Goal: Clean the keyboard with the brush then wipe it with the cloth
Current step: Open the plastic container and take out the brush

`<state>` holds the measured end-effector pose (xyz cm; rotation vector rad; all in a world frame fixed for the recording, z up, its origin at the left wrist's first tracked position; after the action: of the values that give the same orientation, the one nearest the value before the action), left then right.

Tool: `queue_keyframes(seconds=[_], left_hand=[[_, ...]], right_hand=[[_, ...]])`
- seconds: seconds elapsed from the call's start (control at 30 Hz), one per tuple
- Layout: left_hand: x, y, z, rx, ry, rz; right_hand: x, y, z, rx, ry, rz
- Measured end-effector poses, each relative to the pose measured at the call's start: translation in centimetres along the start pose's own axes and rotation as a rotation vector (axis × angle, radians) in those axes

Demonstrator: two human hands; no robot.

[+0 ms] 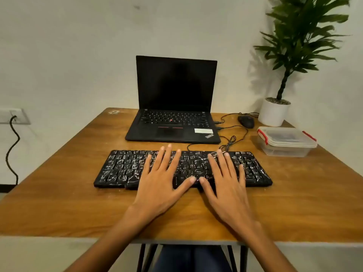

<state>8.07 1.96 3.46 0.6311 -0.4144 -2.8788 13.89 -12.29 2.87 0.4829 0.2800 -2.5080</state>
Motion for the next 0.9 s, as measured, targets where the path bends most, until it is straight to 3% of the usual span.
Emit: queue_keyframes(seconds=[0.53, 0.9], left_hand=[[-0.8, 1.5, -1.1, -0.097, 0.06, -0.104], [-7.9, 7.7, -3.3, -0.066, 0.091, -0.188]], right_hand=[[-0.1, 0.4, -0.9, 0.042, -0.049, 0.041], [-4.9, 8.4, 2.0, 0.043, 0.037, -0.017]])
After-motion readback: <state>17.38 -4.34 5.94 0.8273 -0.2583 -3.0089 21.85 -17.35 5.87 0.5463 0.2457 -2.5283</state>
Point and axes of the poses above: each hand's wrist, its own x-axis away from the middle knuckle, its own z-axis out of the back of the hand, y = z × x, the point moved 9 cm from there along -x, towards the middle knuckle, and after that the axes turned 7 degrees about x, right-handed, at the moved point
